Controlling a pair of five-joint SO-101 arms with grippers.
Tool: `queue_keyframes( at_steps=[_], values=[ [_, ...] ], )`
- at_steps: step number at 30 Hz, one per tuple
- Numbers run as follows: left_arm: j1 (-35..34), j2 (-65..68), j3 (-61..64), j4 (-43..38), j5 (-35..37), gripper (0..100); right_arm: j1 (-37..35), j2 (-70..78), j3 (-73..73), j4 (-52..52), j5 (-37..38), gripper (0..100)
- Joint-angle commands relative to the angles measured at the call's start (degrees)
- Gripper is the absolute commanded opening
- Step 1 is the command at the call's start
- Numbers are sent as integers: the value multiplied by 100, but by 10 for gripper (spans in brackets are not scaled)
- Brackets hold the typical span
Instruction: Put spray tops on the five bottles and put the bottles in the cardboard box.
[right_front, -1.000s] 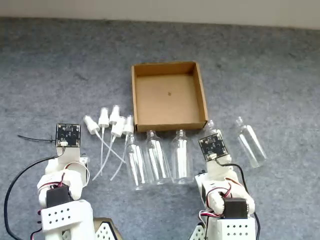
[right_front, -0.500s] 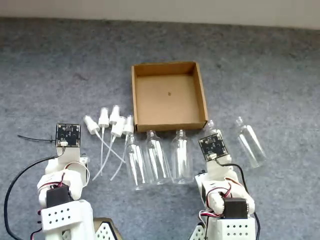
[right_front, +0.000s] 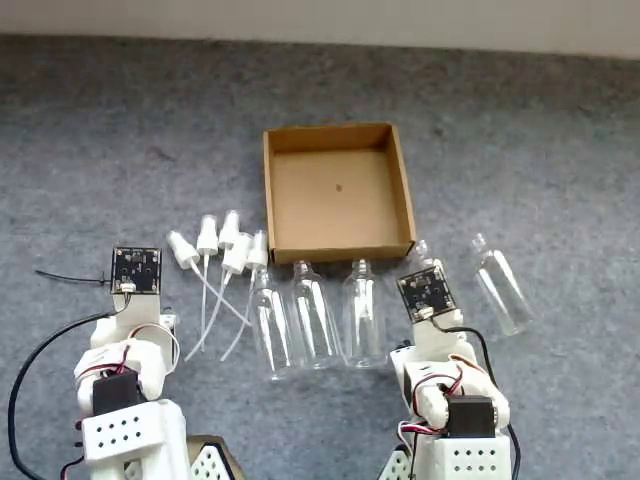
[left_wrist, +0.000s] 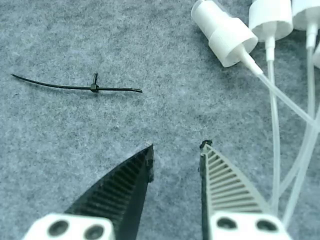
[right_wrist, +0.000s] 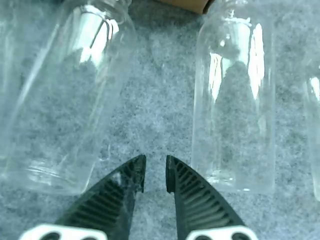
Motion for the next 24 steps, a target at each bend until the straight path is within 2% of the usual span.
queue_keyframes(
  at_steps=[1, 16, 24],
  values=[
    [-31, -57, 145, 26, -26, 154, 31, -48, 919, 31, 35, 51],
    [-57, -57, 145, 18, -26, 151, 48, -48, 910, -22, 35, 51],
    [-57, -57, 145, 26, -26, 151, 303, -48, 901, -910, 44, 51]
  ],
)
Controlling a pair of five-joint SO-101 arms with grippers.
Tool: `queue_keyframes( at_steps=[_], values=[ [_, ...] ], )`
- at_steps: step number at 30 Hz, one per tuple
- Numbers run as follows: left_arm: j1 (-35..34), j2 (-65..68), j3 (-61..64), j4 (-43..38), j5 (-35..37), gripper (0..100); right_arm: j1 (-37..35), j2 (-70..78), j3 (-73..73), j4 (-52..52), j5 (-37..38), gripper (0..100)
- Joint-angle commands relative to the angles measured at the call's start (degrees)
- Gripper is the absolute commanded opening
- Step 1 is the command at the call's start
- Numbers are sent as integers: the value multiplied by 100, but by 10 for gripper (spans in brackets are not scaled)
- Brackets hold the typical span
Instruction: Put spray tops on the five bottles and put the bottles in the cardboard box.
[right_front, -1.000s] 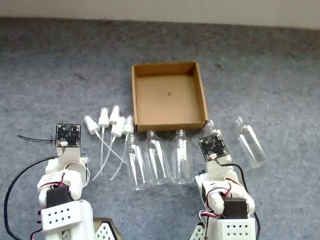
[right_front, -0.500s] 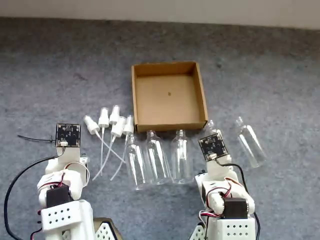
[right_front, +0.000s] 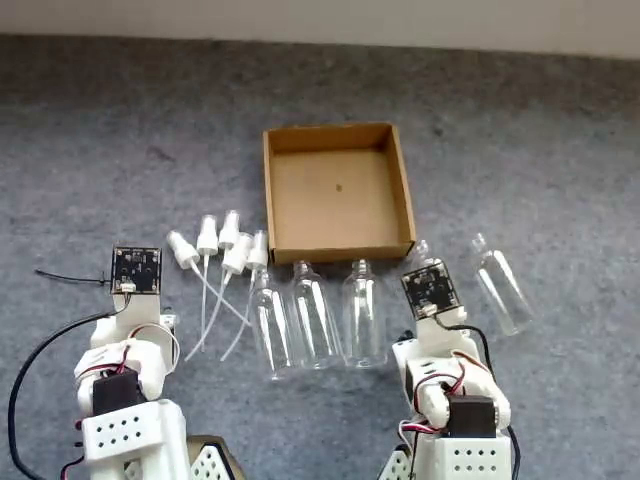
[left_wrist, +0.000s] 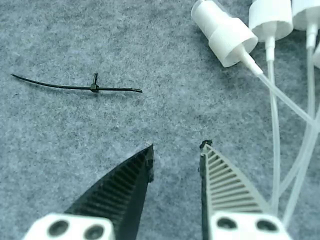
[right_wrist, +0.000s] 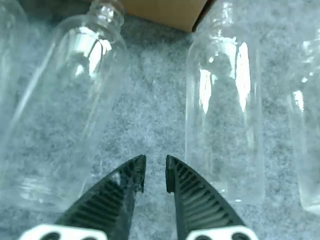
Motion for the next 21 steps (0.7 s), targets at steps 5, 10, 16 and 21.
queue_keyframes(
  at_steps=[5, 10, 16, 21],
  values=[
    [-57, -57, 145, 26, -26, 151, 303, -48, 875, -611, 220, 51],
    [-57, -57, 145, 35, -26, 151, 840, -48, -22, -585, 396, 53],
    [-57, -57, 145, 44, -26, 151, 1226, 110, -1262, -602, 396, 53],
    [-57, -57, 145, 44, -26, 151, 1508, 1701, -2422, -892, 607, 53]
  ],
)
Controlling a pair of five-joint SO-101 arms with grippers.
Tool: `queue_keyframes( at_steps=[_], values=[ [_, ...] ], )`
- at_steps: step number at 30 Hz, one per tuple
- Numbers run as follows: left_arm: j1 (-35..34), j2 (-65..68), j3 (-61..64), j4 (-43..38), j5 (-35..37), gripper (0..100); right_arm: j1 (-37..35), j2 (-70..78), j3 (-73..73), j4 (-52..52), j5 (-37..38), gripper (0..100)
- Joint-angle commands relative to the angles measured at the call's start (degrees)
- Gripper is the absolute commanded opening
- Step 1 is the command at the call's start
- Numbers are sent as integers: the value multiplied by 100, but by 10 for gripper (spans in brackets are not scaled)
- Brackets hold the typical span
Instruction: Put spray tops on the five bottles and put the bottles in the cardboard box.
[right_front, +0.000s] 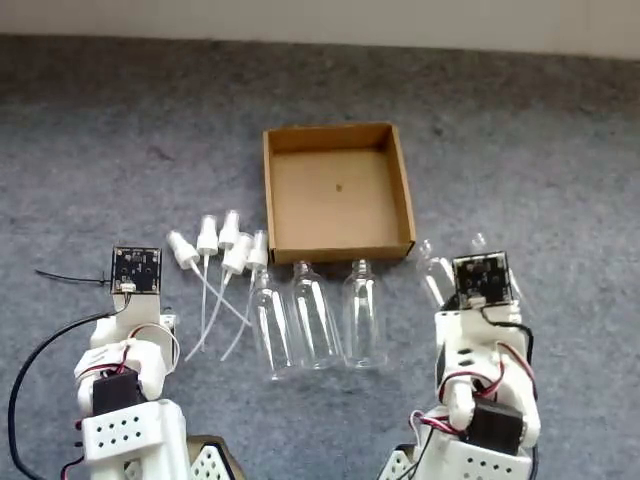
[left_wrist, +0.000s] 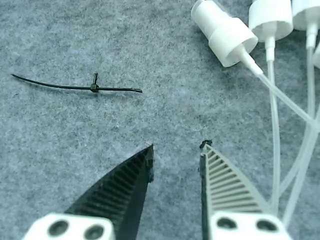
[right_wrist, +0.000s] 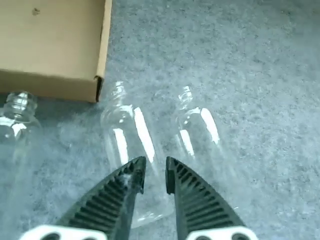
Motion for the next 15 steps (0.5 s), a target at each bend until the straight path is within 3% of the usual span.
queue_keyframes(
  at_steps=[1, 5, 11, 15],
  values=[
    [-57, -57, 145, 44, -26, 151, 171, 1543, -1235, -295, 202, 53],
    [-66, -57, 145, 44, -26, 151, 171, 4048, -2905, 22, 844, 57],
    [-66, -57, 145, 44, -26, 151, 374, 7591, -5912, 1534, 2224, 189],
    [-66, -57, 145, 44, -26, 151, 497, 9402, -7582, 2185, 2549, 193]
  ],
)
